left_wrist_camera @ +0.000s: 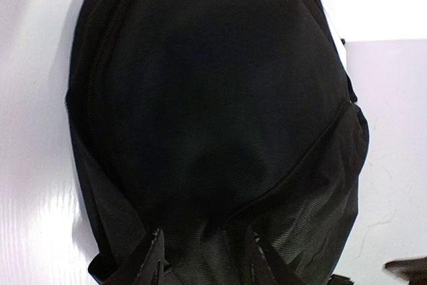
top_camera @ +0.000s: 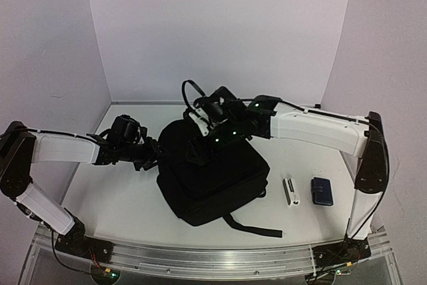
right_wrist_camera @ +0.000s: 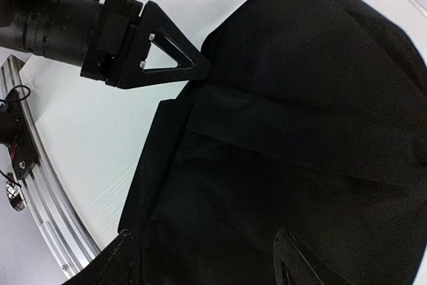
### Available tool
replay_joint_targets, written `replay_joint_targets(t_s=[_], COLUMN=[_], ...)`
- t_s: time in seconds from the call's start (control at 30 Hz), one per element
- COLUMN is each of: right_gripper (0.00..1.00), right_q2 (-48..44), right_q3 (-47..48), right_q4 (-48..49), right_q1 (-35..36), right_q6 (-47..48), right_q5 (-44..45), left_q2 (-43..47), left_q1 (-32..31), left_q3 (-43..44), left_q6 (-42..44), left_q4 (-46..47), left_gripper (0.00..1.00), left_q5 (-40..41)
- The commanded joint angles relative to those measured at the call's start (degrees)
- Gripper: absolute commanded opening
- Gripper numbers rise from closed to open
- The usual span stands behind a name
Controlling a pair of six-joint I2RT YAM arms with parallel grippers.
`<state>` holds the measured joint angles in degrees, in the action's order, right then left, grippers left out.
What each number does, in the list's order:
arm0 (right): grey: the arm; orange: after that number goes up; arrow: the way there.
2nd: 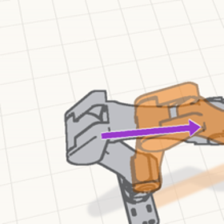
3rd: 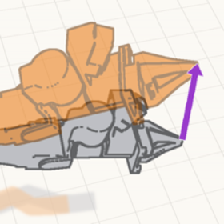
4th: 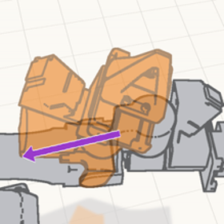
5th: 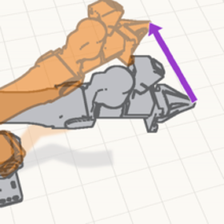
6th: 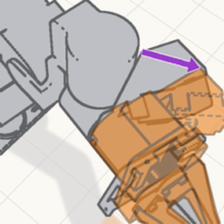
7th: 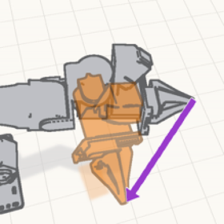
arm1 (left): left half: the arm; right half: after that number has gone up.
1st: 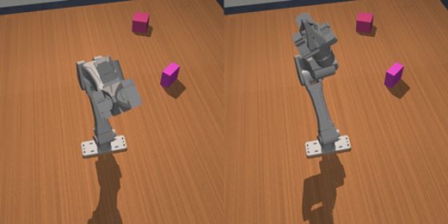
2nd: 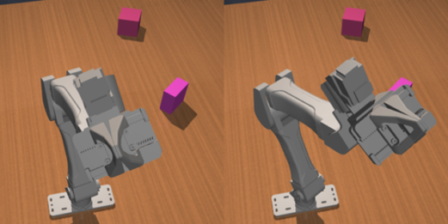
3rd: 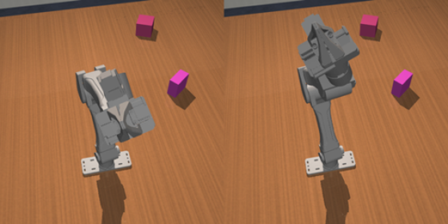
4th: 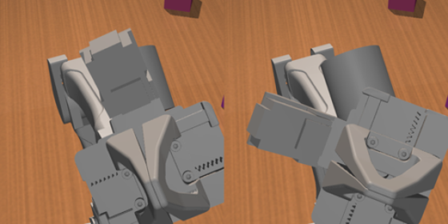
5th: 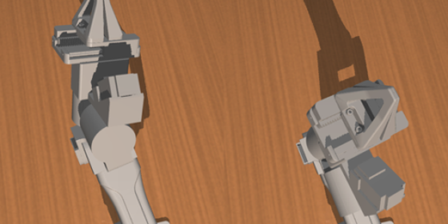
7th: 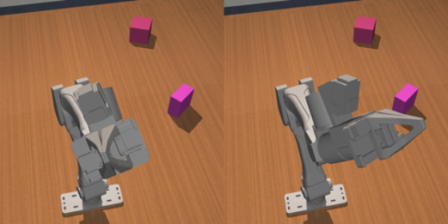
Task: Pack the student bag
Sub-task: Unzip the student bag at the center of the board.
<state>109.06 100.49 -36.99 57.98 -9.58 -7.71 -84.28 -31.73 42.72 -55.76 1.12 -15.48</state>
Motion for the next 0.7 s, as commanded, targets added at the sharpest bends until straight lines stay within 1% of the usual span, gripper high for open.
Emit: replay_joint_targets(t_s=[0.0, 0.13, 0.23, 0.43, 0.57, 0.67], right_gripper=[0.67, 0.66, 0.65, 0.60, 0.60, 0.58], right_q2=[5.29, 9.27, 11.08, 14.46, 15.33, 15.68], right_q3=[5.55, 9.26, 11.03, 14.86, 14.66, 14.32], right_q4=[-0.18, -0.17, -0.25, -1.19, -1.69, -1.96], right_q1=[2.09, 2.75, 2.82, 3.36, 4.56, 5.52], right_q6=[-9.40, -15.44, -18.25, -21.15, -22.02, -21.72], right_q5=[5.73, 6.86, 7.67, 9.56, 10.82, 13.42], left_q2=[2.00, 1.94, 2.38, 3.02, 2.95, 2.89], left_q1=[-0.25, -0.27, -0.28, -0.27, -0.29, -0.27], left_q3=[-1.25, -1.74, -2.06, -2.71, -3.14, -3.42], left_q6=[-1.89, -2.31, -2.48, -2.52, -2.63, -2.71], left_q4=[1.79, 2.54, 2.55, 2.70, 3.16, 3.48], left_gripper=[0.43, 0.45, 0.45, 0.45, 0.45, 0.46], left_q5=[1.80, 1.77, 1.91, 2.05, 2.09, 1.99])
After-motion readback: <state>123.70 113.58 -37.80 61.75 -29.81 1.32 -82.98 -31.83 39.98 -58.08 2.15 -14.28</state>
